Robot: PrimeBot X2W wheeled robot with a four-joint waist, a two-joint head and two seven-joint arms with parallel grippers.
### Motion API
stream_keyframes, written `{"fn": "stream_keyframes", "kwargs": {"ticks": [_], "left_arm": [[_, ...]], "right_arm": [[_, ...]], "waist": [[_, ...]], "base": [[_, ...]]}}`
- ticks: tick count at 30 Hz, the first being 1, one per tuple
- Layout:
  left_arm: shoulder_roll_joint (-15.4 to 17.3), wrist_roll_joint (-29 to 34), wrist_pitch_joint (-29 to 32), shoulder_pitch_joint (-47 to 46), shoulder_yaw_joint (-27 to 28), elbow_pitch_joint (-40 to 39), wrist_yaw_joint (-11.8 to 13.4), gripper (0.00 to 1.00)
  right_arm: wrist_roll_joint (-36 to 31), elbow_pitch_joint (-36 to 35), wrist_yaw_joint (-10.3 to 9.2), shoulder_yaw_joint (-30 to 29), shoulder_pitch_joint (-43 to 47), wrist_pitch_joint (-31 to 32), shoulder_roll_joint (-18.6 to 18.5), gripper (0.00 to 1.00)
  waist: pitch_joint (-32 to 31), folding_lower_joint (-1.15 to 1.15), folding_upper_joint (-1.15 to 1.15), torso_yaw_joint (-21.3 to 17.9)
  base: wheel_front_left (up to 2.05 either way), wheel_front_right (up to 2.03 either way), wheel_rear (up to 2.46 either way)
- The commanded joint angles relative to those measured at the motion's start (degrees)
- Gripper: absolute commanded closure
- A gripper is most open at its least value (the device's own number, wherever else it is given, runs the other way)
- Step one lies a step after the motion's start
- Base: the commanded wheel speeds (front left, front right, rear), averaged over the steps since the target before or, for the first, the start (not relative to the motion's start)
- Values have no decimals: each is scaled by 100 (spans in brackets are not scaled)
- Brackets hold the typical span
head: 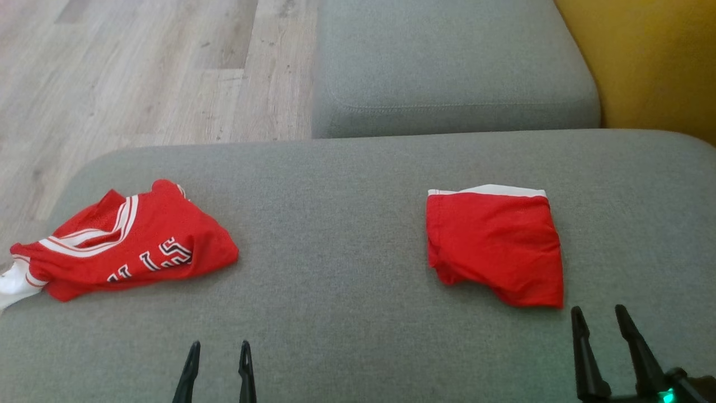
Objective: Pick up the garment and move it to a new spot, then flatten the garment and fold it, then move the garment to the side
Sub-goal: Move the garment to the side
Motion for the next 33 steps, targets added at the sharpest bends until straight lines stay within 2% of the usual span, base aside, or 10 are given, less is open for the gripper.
{"fn": "stream_keyframes", "kwargs": {"ticks": [1, 9, 16, 23, 30, 31, 32, 33], "left_arm": [[-42, 62, -14, -237, 191, -186, -16, 0], [-42, 78, -14, -339, 167, -229, -12, 0], [-42, 24, -14, -542, 87, -252, 3, 0], [-42, -59, -14, -929, 11, -200, -9, 0], [-42, -67, -14, -1203, -138, -116, -44, 0], [-42, -68, -14, -1229, -157, -111, -42, 0], [-42, -70, -14, -1253, -174, -108, -37, 0], [-42, -74, -14, -1277, -188, -108, -32, 0]], "right_arm": [[-26, -155, -4, 54, -184, -62, -69, 0], [111, 50, -4, -37, -455, -62, -142, 0], [805, 1165, -4, 225, -1432, -43, -612, 0], [1744, 2309, -4, 437, -2879, 1029, -1159, 0], [2485, 3261, -4, 680, -3683, 1960, -1376, 0], [2559, 3359, -4, 752, -3741, 2058, -1367, 15], [2649, 3433, -4, 828, -3788, 2151, -1350, 49], [2773, 3469, -4, 899, -3827, 2226, -1324, 97]], "waist": [[52, 0, 0, 15], [385, 0, 0, 64], [934, 0, 0, 53], [1406, 0, 0, 42], [1648, 0, 0, 88], [1676, 0, 0, 89], [1710, 0, 0, 86], [1741, 0, 0, 79]], "base": [[0, 0, 0], [0, 0, 0], [0, 0, 0], [0, 0, 0], [0, 0, 0], [0, 0, 0], [0, 0, 0], [0, 0, 0]]}}
